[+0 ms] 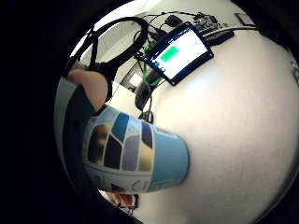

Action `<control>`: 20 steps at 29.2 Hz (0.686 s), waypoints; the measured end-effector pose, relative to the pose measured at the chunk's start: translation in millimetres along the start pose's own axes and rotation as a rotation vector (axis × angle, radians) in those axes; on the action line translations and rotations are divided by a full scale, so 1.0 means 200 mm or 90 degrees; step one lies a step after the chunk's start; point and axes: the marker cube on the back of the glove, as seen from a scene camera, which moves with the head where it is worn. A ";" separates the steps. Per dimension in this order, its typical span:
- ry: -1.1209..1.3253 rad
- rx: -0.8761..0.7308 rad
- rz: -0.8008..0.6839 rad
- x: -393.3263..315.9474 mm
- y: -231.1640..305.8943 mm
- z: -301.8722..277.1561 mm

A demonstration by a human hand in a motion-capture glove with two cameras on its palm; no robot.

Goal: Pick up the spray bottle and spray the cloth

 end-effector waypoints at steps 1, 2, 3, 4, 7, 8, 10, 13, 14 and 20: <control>0.000 -0.007 0.006 0.01 0.00 0.00; 0.001 -0.016 0.010 0.02 0.01 0.00; 0.001 -0.023 0.012 0.03 0.01 0.01; 0.000 -0.028 0.014 0.04 0.02 0.00; -0.010 -0.029 0.025 0.05 0.06 -0.05; -0.011 -0.025 0.030 0.03 0.07 -0.09; -0.004 -0.017 0.038 -0.01 0.11 -0.18; 0.022 -0.020 0.051 -0.10 0.17 -0.37; 0.035 -0.022 0.056 -0.13 0.20 -0.44; 0.161 0.015 0.043 -0.20 0.42 -0.87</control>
